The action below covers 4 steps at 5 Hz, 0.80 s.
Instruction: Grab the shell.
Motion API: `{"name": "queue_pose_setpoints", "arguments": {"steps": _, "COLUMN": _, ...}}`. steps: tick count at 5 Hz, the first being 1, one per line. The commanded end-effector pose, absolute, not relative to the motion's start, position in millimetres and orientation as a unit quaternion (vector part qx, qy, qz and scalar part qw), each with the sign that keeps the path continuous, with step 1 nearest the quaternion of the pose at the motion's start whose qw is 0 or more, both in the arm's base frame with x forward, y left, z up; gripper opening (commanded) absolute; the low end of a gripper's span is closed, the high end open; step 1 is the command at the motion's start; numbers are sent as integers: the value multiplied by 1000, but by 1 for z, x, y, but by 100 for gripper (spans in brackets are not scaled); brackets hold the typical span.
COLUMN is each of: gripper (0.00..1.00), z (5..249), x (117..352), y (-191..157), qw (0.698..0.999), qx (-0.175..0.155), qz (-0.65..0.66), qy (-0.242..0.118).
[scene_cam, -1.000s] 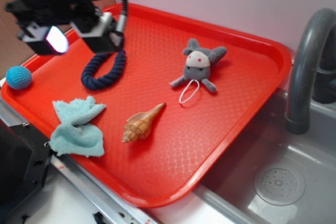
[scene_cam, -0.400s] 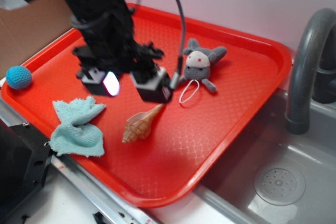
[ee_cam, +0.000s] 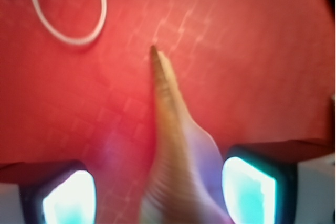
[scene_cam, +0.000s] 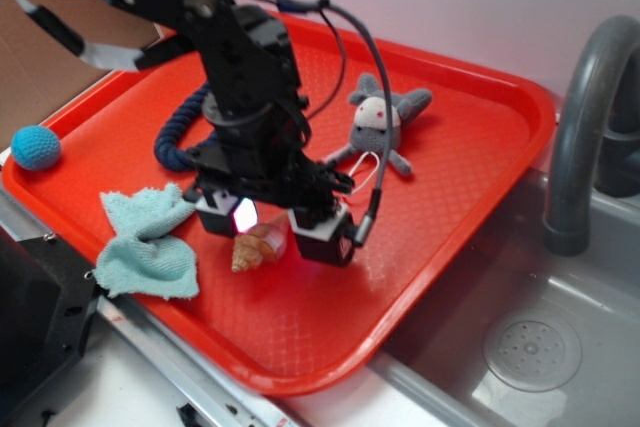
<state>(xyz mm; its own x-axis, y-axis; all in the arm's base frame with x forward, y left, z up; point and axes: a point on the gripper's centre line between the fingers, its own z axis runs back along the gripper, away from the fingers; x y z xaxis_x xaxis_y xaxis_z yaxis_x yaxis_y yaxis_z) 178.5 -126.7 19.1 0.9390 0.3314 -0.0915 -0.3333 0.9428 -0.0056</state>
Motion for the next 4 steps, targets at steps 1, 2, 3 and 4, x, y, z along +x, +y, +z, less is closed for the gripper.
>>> {"name": "queue_pose_setpoints", "arguments": {"steps": 1, "gripper": 0, "z": 18, "x": 174, "y": -138, "qw": 987, "qx": -21, "qz": 157, "qy": 39}}
{"name": "queue_pose_setpoints", "arguments": {"steps": 2, "gripper": 0, "z": 20, "x": 174, "y": -135, "qw": 986, "qx": -16, "qz": 164, "qy": 35}}
{"name": "queue_pose_setpoints", "arguments": {"steps": 3, "gripper": 0, "z": 31, "x": 178, "y": -126, "qw": 979, "qx": -25, "qz": 198, "qy": 27}}
{"name": "queue_pose_setpoints", "arguments": {"steps": 4, "gripper": 0, "z": 76, "x": 186, "y": -115, "qw": 984, "qx": -44, "qz": 170, "qy": 10}}
